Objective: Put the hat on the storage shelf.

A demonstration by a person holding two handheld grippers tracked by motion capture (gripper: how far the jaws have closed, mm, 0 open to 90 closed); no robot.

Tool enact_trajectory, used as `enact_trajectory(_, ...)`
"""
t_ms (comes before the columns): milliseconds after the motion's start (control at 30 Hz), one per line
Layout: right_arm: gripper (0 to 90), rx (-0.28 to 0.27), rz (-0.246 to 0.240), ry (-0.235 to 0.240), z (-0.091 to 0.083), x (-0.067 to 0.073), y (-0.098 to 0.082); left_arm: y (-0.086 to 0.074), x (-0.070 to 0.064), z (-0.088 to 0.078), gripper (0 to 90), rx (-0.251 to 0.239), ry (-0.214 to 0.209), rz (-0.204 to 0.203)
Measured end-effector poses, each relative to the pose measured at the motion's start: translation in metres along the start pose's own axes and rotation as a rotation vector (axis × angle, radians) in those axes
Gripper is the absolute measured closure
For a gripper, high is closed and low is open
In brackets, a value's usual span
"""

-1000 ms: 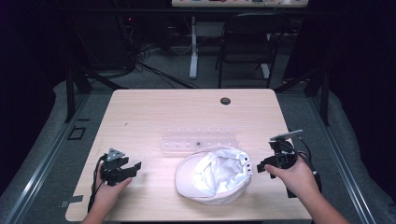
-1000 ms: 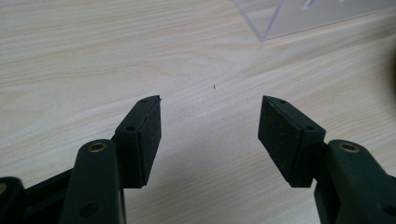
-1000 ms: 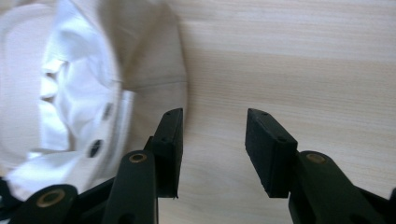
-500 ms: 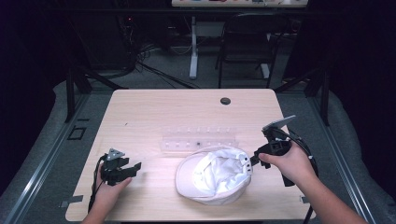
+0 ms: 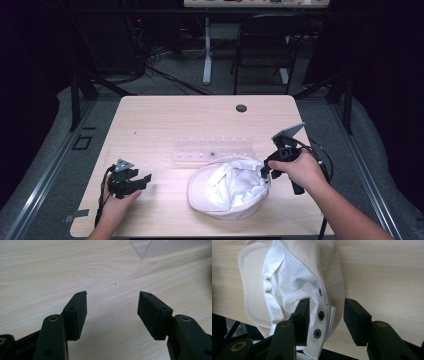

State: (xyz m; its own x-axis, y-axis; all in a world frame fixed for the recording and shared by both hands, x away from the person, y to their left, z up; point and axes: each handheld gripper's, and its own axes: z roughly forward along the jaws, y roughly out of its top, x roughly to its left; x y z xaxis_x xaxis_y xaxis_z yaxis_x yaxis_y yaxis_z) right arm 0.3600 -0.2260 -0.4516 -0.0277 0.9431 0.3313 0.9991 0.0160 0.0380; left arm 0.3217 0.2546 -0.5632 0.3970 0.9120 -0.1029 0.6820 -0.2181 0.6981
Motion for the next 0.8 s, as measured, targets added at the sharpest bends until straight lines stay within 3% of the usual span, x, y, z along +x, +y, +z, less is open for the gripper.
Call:
enact_trajectory(233,61.3,0.05,0.02,0.038,0.014,0.0,0.004,0.0,0.0,0.0,40.9,0.003,0.0,-0.005)
enact_trajectory(333,62.7,0.061,0.02,0.034,0.016,0.0,0.006,0.0,0.001,0.0,40.9,0.007,0.0,0.0)
enact_trajectory(400,62.9,0.046,0.042,0.034,0.017,0.002,0.005,0.0,0.001,0.001,40.9,0.008,0.0,-0.001)
enact_trajectory(467,62.9,0.042,0.03,0.027,0.018,0.001,0.007,0.0,0.001,0.001,41.0,0.007,-0.001,-0.004)
enact_trajectory(700,72.7,0.038,0.049,0.012,0.02,0.004,0.008,0.0,0.001,0.001,41.0,0.008,-0.002,-0.005)
enact_trajectory(767,75.7,0.043,0.028,0.01,0.018,0.003,0.009,0.0,0.001,0.001,40.9,0.01,-0.002,-0.006)
enact_trajectory(800,77.6,0.037,0.044,0.013,0.018,0.004,0.008,0.0,0.001,0.001,41.1,0.011,-0.003,-0.005)
